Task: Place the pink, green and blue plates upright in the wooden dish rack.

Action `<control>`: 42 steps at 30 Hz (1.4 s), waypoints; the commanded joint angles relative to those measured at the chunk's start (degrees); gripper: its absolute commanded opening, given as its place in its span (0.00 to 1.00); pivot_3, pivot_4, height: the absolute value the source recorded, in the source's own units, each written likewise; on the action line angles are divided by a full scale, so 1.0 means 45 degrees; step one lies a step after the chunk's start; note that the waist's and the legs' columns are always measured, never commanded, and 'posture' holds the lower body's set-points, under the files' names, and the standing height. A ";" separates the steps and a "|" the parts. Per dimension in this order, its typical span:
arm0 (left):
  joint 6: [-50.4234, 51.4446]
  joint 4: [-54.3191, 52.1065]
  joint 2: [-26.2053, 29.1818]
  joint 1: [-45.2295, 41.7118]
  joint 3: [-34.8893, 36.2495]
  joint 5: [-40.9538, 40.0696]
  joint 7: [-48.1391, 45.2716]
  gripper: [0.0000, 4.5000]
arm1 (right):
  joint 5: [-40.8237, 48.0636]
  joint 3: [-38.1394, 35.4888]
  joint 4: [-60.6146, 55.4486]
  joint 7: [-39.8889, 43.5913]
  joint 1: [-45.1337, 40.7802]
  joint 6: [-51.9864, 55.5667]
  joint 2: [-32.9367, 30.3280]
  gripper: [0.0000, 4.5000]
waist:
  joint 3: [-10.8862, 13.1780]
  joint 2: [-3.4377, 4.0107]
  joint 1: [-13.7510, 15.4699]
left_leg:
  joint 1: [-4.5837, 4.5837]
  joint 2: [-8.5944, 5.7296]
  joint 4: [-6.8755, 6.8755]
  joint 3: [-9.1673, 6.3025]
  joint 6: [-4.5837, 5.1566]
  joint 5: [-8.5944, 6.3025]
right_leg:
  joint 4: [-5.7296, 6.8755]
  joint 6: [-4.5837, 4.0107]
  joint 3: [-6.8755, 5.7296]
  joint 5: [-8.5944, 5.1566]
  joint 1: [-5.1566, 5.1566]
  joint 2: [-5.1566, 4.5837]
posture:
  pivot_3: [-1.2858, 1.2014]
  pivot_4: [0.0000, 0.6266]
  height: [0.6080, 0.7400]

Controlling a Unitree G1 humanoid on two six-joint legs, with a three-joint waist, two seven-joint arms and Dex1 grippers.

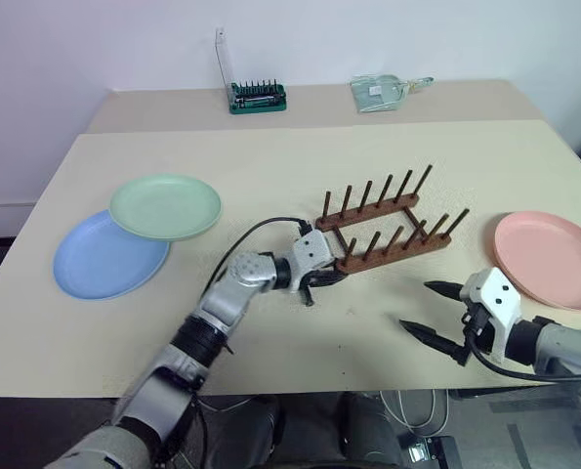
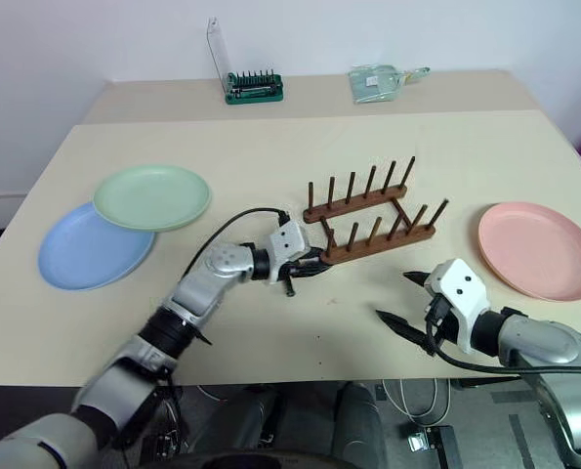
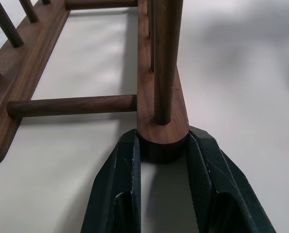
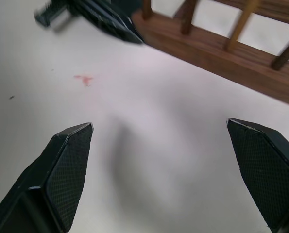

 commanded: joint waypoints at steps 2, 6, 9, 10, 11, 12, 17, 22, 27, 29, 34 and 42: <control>-0.1027 0.1527 0.0167 -0.1054 0.0480 -0.0375 -0.1515 0.15 | 0.0019 -0.0338 -0.0333 -0.0133 -0.0041 -0.0264 0.0058 1.00 | 0.0002 -0.0003 0.0002 | -0.0002 -0.0001 0.0000 -0.0001 0.0003 -0.0001 | -0.0004 0.0000 0.0000 0.0000 0.0001 -0.0001 | 0.52 0.24 0.96; -0.1211 0.2326 0.0087 -0.1350 0.0778 -0.0517 -0.2135 0.15 | -0.0118 -0.0241 -0.0432 -0.0273 0.0112 -0.0404 0.0172 1.00 | 0.0002 -0.0004 -0.0016 | -0.0005 -0.0001 -0.0001 -0.0004 0.0007 -0.0004 | -0.0007 0.0000 0.0000 0.0000 -0.0005 0.0000 | 0.52 0.24 0.96; -0.1249 0.2541 0.0058 -0.1315 0.0928 -0.0453 -0.2297 0.48 | -0.0250 -0.0162 -0.0401 -0.0489 0.0048 -0.0505 0.0263 1.00 | 0.0003 -0.0005 -0.0010 | -0.0005 -0.0001 0.0000 -0.0004 0.0009 -0.0005 | -0.0007 0.0001 0.0000 0.0000 -0.0005 0.0000 | 0.52 0.24 0.96; -0.1281 0.2597 0.0058 -0.1317 0.0952 -0.0374 -0.2267 0.58 | -0.0297 -0.0137 -0.0374 -0.0553 0.0006 -0.0536 0.0281 1.00 | 0.0003 -0.0006 -0.0009 | -0.0006 -0.0001 0.0000 -0.0004 0.0008 -0.0004 | -0.0007 0.0000 0.0000 0.0001 -0.0005 0.0000 | 0.52 0.24 0.96; -0.1294 0.2664 0.0076 -0.1335 0.0956 -0.0203 -0.2079 0.70 | -0.0297 -0.0127 -0.0312 -0.0627 -0.0089 -0.0480 0.0299 1.00 | 0.0003 -0.0006 -0.0011 | -0.0005 -0.0001 0.0000 -0.0003 0.0008 -0.0004 | -0.0006 0.0000 0.0000 0.0002 -0.0005 0.0000 | 0.52 0.24 0.96; -0.1157 0.2614 0.0192 -0.1296 0.0920 -0.0008 -0.1908 0.82 | -0.0327 -0.0144 -0.0225 -0.0704 -0.0183 -0.0444 0.0295 1.00 | 0.0003 -0.0006 -0.0014 | -0.0004 -0.0001 0.0001 -0.0004 0.0007 -0.0004 | -0.0005 0.0001 0.0001 0.0002 -0.0004 -0.0001 | 0.52 0.24 0.96; 0.0390 0.0418 0.1294 -0.0140 0.1106 -0.0115 -0.2028 0.87 | -0.1141 -0.0169 0.0825 -0.1354 -0.0645 -0.0190 0.0031 0.70 | 0.0002 -0.0006 -0.0104 | 0.0006 0.0004 -0.0002 -0.0001 0.0004 -0.0002 | 0.0002 0.0000 0.0006 0.0002 -0.0003 0.0004 | 0.52 0.24 0.96; 0.3608 -0.3803 0.2011 0.1259 0.0761 -0.1703 -0.3076 0.36 | -0.1884 0.0413 0.1861 -0.1665 -0.1339 -0.0112 -0.0154 0.12 | -0.0002 0.0001 -0.0285 | 0.0005 -0.0001 -0.0008 -0.0004 0.0009 -0.0005 | 0.0010 -0.0002 0.0012 0.0002 -0.0009 0.0000 | 0.52 0.24 0.96; 0.3660 -0.3767 0.1240 0.1016 -0.0420 -0.0375 -0.1814 0.02 | -0.3053 0.1296 0.2658 -0.2144 -0.2255 -0.0223 -0.0236 0.00 | 0.0001 -0.0004 -0.0260 | 0.0005 -0.0010 0.0003 -0.0009 0.0005 -0.0001 | 0.0009 -0.0002 0.0011 0.0003 0.0003 -0.0003 | 0.52 0.24 0.96; 0.2947 -0.3127 0.0994 0.0815 -0.0783 0.0508 -0.0958 0.02 | -0.3392 0.1575 0.3071 -0.2330 -0.2789 -0.0278 -0.0167 0.00 | 0.0000 -0.0003 -0.0293 | 0.0006 -0.0006 0.0000 -0.0008 0.0001 0.0000 | 0.0011 -0.0002 0.0012 0.0003 -0.0001 -0.0001 | 0.52 0.24 0.96; 0.2316 -0.1273 -0.0033 0.0247 -0.0447 0.1903 0.2134 0.02 | -0.4425 0.2696 0.4889 -0.2901 -0.4876 -0.0791 0.0271 0.00 | -0.0001 -0.0012 -0.0310 | 0.0034 -0.0005 0.0002 0.0002 -0.0004 0.0004 | 0.0002 -0.0008 0.0015 0.0011 0.0031 -0.0001 | 0.52 0.24 0.96; 0.1525 0.0155 -0.0669 -0.0071 0.0509 0.2155 0.4625 0.02 | -0.5582 0.3580 0.8116 -0.3919 -0.7824 -0.2068 0.1264 0.00 | -0.0002 -0.0009 -0.0333 | 0.0067 -0.0002 -0.0007 0.0019 -0.0013 0.0009 | 0.0016 -0.0008 0.0045 0.0013 0.0036 0.0007 | 0.52 0.24 0.96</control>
